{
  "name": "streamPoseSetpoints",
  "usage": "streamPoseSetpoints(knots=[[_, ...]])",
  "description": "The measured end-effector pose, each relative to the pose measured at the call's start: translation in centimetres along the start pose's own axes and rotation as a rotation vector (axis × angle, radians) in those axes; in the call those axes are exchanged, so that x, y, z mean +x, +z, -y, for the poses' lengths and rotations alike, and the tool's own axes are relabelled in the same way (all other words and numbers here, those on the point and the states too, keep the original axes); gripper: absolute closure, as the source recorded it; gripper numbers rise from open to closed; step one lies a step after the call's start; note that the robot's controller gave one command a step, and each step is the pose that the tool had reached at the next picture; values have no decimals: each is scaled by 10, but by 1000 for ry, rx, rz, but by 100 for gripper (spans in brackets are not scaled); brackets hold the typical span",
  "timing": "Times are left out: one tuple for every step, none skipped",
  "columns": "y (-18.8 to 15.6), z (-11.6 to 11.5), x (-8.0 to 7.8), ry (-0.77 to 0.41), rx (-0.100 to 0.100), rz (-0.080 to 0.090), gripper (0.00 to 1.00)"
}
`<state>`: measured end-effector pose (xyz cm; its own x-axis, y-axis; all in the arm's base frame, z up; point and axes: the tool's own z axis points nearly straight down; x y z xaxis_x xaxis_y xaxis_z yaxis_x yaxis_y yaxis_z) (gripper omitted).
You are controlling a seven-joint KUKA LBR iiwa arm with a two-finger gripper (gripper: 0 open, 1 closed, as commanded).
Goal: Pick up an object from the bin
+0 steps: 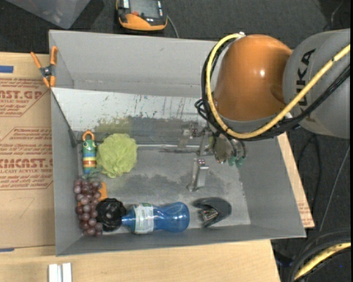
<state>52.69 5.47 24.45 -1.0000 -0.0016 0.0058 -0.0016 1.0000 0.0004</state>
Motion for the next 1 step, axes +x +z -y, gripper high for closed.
streamPoseSetpoints(knots=[[-4, 0, -2, 1, -1, 8, 0]])
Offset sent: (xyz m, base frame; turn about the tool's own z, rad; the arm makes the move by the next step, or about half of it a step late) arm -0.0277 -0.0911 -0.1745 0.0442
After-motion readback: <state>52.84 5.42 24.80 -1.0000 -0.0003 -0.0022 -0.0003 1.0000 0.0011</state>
